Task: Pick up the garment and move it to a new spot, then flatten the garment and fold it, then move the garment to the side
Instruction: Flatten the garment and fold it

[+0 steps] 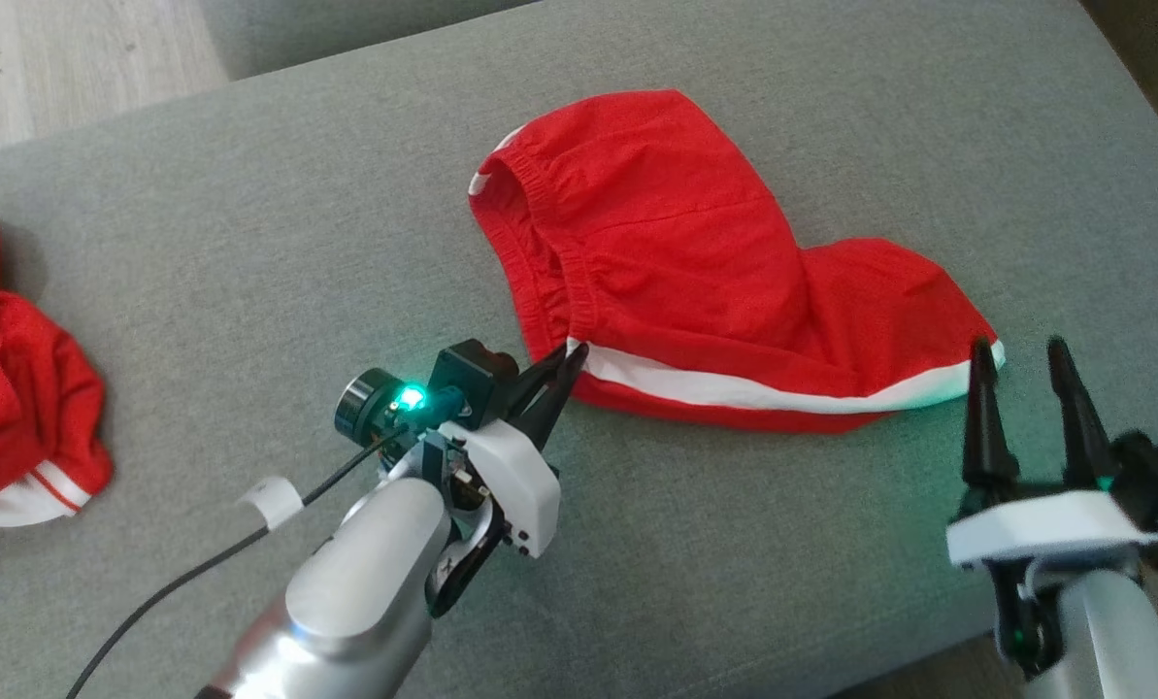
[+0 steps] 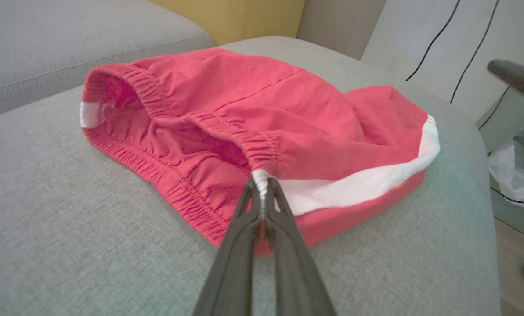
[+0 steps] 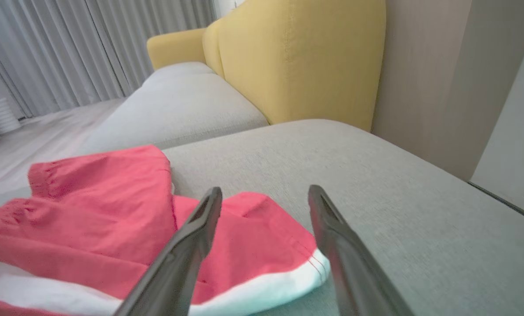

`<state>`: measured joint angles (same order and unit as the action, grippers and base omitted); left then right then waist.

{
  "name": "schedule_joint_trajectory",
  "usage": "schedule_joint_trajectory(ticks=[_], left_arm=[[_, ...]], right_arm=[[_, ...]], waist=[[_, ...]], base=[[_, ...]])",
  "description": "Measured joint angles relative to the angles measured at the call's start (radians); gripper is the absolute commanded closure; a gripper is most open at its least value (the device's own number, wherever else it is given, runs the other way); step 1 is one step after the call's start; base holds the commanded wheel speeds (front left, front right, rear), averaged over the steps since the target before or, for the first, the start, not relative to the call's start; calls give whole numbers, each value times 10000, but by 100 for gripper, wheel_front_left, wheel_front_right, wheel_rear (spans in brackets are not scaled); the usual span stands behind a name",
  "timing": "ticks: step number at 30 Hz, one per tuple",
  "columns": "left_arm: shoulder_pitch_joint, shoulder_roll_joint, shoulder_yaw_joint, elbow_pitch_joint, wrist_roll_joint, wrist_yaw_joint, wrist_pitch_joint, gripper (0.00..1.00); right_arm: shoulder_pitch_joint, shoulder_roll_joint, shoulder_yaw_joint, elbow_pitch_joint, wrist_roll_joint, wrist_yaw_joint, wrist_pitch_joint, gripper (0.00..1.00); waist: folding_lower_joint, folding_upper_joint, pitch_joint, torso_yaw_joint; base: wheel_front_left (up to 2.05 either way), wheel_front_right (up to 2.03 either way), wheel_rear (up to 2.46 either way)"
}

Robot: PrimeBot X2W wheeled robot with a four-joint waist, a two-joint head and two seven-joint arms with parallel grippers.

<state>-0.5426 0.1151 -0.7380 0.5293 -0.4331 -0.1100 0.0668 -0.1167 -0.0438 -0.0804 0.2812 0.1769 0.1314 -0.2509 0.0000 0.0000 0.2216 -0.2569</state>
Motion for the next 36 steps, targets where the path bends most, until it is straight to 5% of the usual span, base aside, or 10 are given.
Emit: schedule_joint_trajectory(ticks=[10,36], left_arm=[[222,61,2,-389,4,324,-247,100],[411,420,-25,-859,-90,663,-314,100]], right_arm=[[-201,2,-1053,2284,-1120,0,491,0],[-793,0,-917,3089,-2121,0,943,0]], waist=[[0,0,-45,241],[0,0,-91,360]], base=[[0,0,0],[0,0,0]])
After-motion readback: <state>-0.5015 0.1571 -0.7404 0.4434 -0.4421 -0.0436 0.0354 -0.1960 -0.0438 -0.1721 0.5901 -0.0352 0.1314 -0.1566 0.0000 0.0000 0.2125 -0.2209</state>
